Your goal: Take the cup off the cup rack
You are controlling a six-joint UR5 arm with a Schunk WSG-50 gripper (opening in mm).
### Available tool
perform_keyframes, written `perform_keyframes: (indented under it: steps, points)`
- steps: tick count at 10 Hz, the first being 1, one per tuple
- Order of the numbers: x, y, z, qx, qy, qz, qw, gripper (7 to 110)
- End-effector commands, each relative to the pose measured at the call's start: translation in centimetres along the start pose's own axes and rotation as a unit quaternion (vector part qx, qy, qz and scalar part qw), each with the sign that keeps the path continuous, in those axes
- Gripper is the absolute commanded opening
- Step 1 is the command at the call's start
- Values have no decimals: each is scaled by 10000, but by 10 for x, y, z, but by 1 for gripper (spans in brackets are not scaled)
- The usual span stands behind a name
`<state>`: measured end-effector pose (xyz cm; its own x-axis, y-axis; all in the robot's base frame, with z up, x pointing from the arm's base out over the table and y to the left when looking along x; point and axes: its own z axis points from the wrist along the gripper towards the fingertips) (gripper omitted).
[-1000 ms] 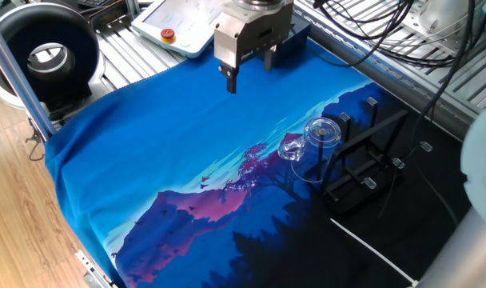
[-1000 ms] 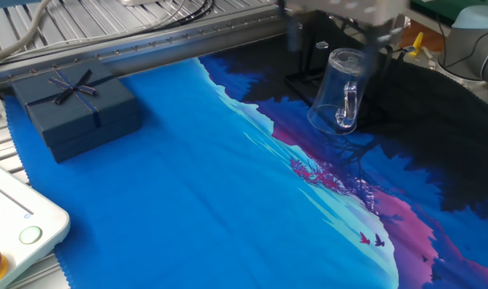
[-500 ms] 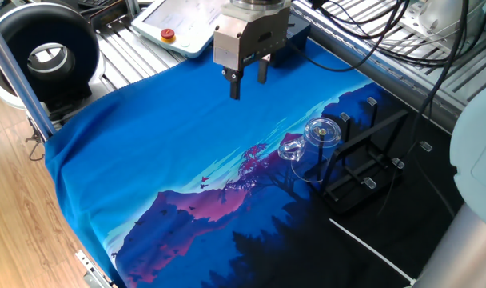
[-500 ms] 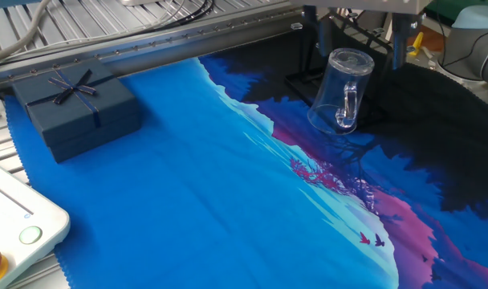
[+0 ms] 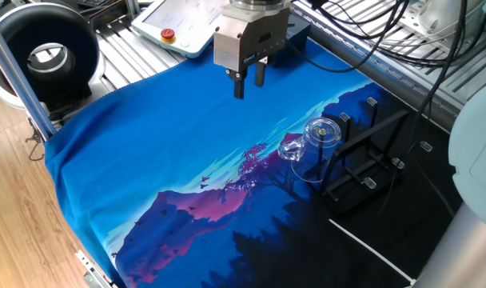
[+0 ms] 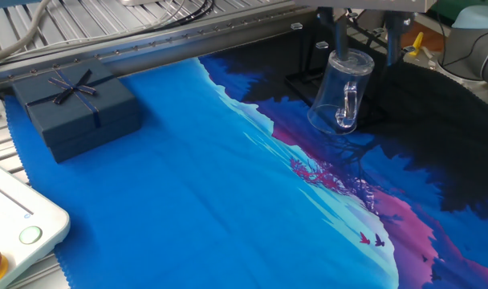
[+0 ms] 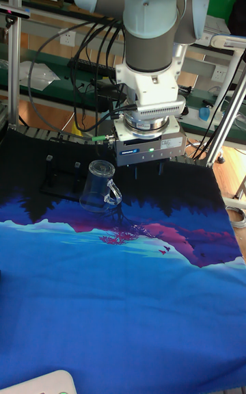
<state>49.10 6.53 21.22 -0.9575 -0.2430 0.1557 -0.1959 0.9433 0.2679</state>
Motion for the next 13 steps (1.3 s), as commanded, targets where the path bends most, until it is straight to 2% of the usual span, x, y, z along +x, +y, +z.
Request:
perform_keyframes:
  steps: [1, 4, 6, 8, 9, 10, 11, 12, 13]
  points:
    - [-4, 2, 0, -26, -74, -38, 10000, 7]
    - [-9, 5, 0, -75, -171, -75, 9998, 7]
    - [-6, 1, 1, 7, -122, -57, 9999, 7]
    - [-3, -14, 0, 300, -47, -141, 9994, 7]
    - [-3, -28, 1, 605, -46, -239, 9979, 7]
    - [0, -50, 0, 1134, 7, -165, 9934, 7]
    - [-2, -47, 0, 1199, -67, -136, 9927, 7]
    - [0, -39, -1, 1060, -79, -74, 9943, 7]
    - [9, -39, -8, 1051, -29, -184, 9943, 7]
